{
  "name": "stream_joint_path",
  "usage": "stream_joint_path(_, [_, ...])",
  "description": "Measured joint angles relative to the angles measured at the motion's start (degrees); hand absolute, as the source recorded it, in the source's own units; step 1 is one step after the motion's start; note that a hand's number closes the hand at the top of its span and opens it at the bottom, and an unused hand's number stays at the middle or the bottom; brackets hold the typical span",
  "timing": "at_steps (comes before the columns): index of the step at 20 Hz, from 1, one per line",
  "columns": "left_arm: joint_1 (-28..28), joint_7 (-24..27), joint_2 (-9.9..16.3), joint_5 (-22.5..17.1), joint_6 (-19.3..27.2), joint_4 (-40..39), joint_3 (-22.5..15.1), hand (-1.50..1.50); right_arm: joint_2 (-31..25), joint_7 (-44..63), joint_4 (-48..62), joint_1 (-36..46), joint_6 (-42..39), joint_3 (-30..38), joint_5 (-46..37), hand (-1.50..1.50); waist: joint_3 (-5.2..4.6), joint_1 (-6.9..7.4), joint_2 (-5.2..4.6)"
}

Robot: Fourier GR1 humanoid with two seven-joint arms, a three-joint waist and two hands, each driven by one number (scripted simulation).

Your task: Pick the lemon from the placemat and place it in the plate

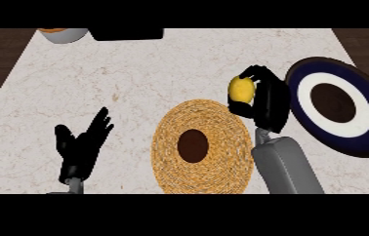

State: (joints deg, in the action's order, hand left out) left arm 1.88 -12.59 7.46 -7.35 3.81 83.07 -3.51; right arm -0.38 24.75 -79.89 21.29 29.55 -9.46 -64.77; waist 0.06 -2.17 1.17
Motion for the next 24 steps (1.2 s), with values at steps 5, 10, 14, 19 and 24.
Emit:
stream_joint_path(5, [0.3,0.3,-0.8,0.5,0.1,0.7,-1.0,0.00,0.2,15.3,-7.6,-4.6,11.6,-4.6,-7.1,1.50,-0.02,0.85,-0.26])
stream_joint_path(10, [-0.3,1.0,-1.6,1.1,0.5,0.2,-1.3,0.00,0.2,21.8,-14.8,-10.2,17.3,-5.4,-11.6,1.50,0.07,1.31,-0.64])
stream_joint_path(14, [-1.0,0.8,-1.5,1.1,0.1,-0.4,-1.0,0.00,-0.6,21.2,-18.2,-14.5,21.7,-3.2,-12.0,1.50,0.12,1.59,-0.82])
stream_joint_path(19, [-0.5,1.6,-1.2,1.2,-0.7,0.1,-1.0,0.00,-5.2,18.4,-17.7,-15.8,25.2,4.2,-7.0,1.50,0.14,2.00,-0.97])
stream_joint_path(24, [-1.0,1.0,-0.9,0.9,-1.3,-0.2,-0.4,0.00,-13.7,13.5,-11.1,-14.5,30.0,11.2,4.6,1.50,0.16,2.28,-1.12])
